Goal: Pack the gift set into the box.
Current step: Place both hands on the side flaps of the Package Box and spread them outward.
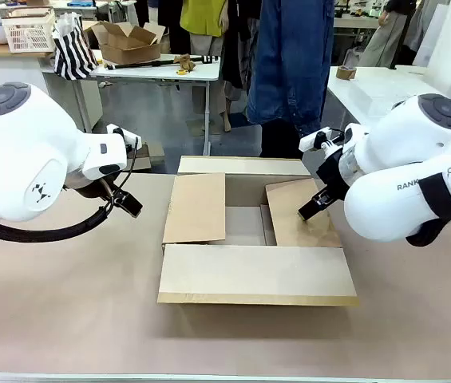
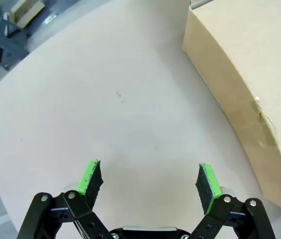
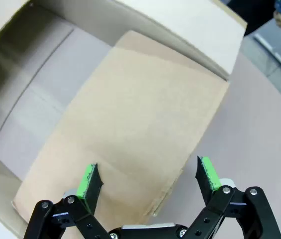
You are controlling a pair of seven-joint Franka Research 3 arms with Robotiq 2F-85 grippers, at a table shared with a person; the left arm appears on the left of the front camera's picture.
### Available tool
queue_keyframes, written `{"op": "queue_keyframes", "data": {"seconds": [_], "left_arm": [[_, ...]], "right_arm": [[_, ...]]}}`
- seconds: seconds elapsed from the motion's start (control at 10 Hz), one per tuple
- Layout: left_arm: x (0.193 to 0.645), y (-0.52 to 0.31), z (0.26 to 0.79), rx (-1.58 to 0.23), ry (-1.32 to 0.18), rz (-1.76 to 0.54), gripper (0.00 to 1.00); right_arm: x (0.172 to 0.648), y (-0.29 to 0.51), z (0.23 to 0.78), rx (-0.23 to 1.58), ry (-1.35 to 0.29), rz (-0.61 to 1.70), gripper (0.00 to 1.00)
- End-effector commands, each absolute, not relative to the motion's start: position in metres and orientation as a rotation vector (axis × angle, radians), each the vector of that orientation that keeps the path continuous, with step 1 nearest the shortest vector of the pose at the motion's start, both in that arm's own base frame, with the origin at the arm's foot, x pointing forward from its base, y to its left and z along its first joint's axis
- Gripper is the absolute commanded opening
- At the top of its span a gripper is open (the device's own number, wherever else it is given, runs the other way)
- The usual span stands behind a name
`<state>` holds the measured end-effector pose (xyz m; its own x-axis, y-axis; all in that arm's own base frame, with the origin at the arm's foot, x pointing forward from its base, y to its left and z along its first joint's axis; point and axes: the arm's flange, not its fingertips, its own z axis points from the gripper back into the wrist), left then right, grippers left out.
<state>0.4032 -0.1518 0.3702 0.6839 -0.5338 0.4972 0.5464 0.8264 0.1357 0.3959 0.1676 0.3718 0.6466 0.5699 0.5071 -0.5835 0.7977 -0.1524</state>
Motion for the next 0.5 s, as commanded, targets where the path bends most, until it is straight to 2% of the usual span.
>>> {"op": "queue_keyframes", "data": {"seconds": [0.0, 0.4], "left_arm": [[0.4031, -0.1518, 0.3704, -0.024, -0.55, -0.605, 1.0], [0.4031, -0.1518, 0.3704, -0.024, -0.55, -0.605, 1.0]], "right_arm": [[0.3959, 0.1676, 0.3719, 0.026, -0.568, 0.656, 1.0], [0.3959, 0.1676, 0.3719, 0.026, -0.568, 0.656, 1.0]]}}
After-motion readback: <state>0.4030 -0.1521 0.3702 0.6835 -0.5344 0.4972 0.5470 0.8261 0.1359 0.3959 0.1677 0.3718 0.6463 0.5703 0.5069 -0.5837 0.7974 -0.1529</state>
